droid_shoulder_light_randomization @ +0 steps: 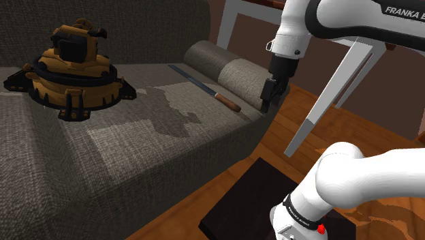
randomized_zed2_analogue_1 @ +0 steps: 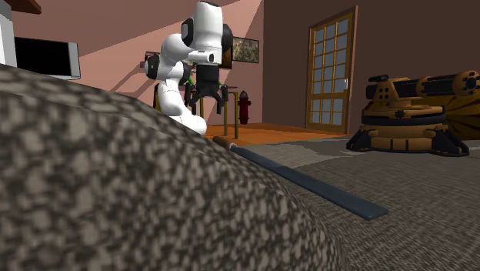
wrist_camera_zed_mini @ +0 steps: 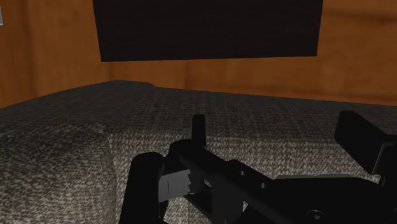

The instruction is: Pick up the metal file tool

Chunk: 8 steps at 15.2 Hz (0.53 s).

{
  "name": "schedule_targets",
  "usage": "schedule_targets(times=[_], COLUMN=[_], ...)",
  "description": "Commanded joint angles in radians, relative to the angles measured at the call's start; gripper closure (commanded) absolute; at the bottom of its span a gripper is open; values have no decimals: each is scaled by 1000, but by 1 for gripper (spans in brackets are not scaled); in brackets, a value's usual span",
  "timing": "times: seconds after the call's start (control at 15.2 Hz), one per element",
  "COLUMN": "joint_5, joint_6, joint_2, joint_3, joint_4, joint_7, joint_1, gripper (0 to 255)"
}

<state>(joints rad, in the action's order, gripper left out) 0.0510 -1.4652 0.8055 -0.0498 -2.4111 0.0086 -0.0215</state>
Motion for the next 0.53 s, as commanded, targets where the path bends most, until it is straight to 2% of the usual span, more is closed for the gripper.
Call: schedule_targets(times=[0.0, 0.46], joint_5=[0, -25], joint_6=[0, -160], joint_2=[0, -257], joint_3=[0, -15], joint_4=[0, 130], joint_7=[0, 23], joint_1=[0, -23], gripper=[0, 0])
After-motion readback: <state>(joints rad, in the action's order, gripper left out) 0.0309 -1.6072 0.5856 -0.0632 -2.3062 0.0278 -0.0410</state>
